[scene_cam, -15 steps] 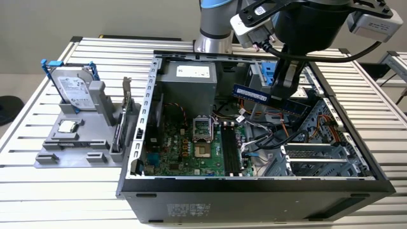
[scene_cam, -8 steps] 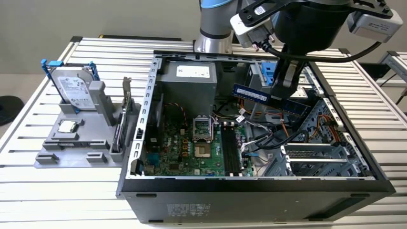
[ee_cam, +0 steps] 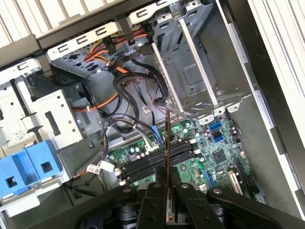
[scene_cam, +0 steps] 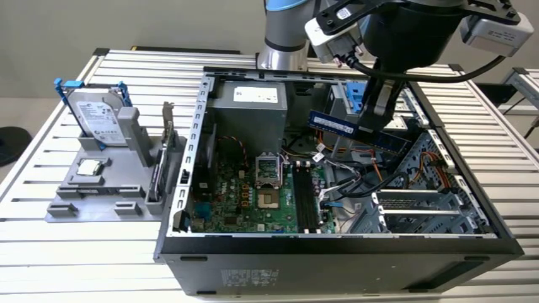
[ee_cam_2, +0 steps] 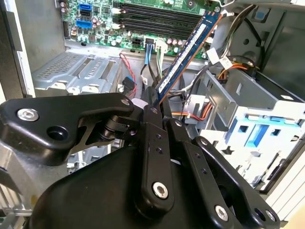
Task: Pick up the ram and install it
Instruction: 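Insert the ram into the slot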
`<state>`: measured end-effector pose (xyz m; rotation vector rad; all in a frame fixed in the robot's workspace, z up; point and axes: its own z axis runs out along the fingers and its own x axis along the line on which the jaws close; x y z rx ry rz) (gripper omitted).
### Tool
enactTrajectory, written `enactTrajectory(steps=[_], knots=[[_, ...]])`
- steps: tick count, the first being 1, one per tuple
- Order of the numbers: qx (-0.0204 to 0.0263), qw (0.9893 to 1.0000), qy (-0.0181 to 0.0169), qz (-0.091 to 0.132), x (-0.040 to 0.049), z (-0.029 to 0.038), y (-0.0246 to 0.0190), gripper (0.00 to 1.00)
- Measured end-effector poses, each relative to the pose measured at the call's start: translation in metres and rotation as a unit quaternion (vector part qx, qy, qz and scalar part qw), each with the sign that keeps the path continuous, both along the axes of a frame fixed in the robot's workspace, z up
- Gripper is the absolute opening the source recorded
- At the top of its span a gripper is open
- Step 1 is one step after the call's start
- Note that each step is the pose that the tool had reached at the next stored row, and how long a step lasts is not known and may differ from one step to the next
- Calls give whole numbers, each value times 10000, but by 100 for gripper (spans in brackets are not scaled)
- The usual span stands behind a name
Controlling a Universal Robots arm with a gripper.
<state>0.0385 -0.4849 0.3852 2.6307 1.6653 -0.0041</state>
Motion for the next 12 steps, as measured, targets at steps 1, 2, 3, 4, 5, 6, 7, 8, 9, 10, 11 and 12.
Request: enactTrajectory(steps=[1, 2, 3, 4, 5, 6, 7, 8, 9, 10, 11, 12], knots=[[0, 10000, 0, -6, 0, 0, 0, 0], [0, 10000, 0, -19, 0, 0, 0, 0], [0, 10000, 0, -25, 0, 0, 0, 0], [0, 10000, 0, -31, 0, 0, 0, 0], [-1, 10000, 0, -38, 0, 1, 0, 0], [-1, 10000, 0, -44, 0, 1, 0, 0], [-1, 10000, 0, -50, 0, 1, 0, 0], [-1, 10000, 0, -56, 0, 1, 0, 0], [-1, 10000, 0, -62, 0, 1, 0, 0], [-1, 10000, 0, -69, 0, 1, 0, 0], [-1, 10000, 0, -75, 0, 0, 0, 0], [-1, 10000, 0, -82, 0, 1, 0, 0]])
